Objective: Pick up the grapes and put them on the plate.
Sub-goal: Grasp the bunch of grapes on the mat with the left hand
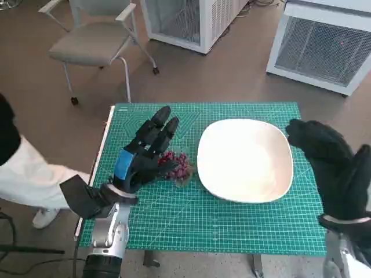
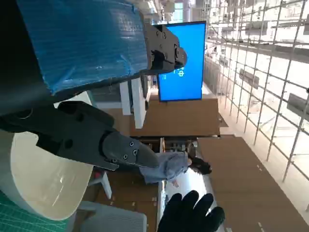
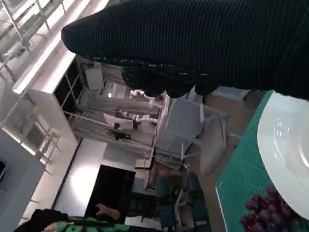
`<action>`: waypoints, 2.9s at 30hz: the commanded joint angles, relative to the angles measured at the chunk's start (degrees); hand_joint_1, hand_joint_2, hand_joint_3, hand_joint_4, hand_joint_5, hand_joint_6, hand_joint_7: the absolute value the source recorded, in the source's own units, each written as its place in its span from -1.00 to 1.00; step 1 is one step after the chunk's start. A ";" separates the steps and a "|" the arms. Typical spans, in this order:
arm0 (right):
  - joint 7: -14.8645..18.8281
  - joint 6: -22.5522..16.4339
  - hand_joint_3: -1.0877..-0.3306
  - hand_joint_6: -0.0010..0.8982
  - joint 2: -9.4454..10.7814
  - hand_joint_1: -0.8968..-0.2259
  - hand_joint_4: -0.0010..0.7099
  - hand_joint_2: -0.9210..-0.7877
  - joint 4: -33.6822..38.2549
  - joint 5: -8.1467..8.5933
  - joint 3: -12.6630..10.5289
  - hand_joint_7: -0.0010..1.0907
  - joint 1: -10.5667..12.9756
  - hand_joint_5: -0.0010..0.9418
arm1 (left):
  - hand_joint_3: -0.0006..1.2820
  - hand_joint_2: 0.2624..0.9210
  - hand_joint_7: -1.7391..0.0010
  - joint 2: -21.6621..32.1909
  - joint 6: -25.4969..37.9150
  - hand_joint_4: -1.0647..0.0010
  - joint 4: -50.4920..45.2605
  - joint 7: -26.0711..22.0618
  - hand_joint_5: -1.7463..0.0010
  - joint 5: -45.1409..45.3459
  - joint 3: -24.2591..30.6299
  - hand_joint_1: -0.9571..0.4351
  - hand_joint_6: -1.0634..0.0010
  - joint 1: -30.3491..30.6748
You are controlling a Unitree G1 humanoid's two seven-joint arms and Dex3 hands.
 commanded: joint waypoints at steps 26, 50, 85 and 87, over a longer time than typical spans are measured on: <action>2.22 -0.19 0.30 -0.74 0.19 0.08 0.07 -1.00 5.42 -0.77 2.51 0.55 -3.93 -0.69 | -0.97 1.00 1.00 0.17 -0.58 0.63 -1.73 0.73 0.99 0.43 -0.28 -0.16 0.43 1.28; 1.78 -0.61 0.30 -0.76 0.40 0.03 0.06 -1.00 5.42 -1.49 2.58 0.58 -3.75 -0.68 | -0.98 0.97 1.00 3.60 -0.94 0.66 -2.76 0.66 1.00 3.89 -1.13 -0.17 0.45 1.16; 2.13 -0.83 0.30 -0.78 0.45 0.05 0.04 -1.00 5.30 -1.12 2.46 0.60 -3.59 -0.66 | -1.00 0.47 0.99 20.97 37.10 0.82 -29.32 5.14 0.99 61.32 -21.06 0.19 0.53 -2.04; 2.13 -0.84 0.30 -0.78 0.42 0.05 0.04 -1.00 5.25 -1.08 2.41 0.60 -3.54 -0.66 | -1.00 0.48 0.99 20.80 37.56 0.81 -28.24 5.22 0.99 61.59 -21.90 0.19 0.52 -2.66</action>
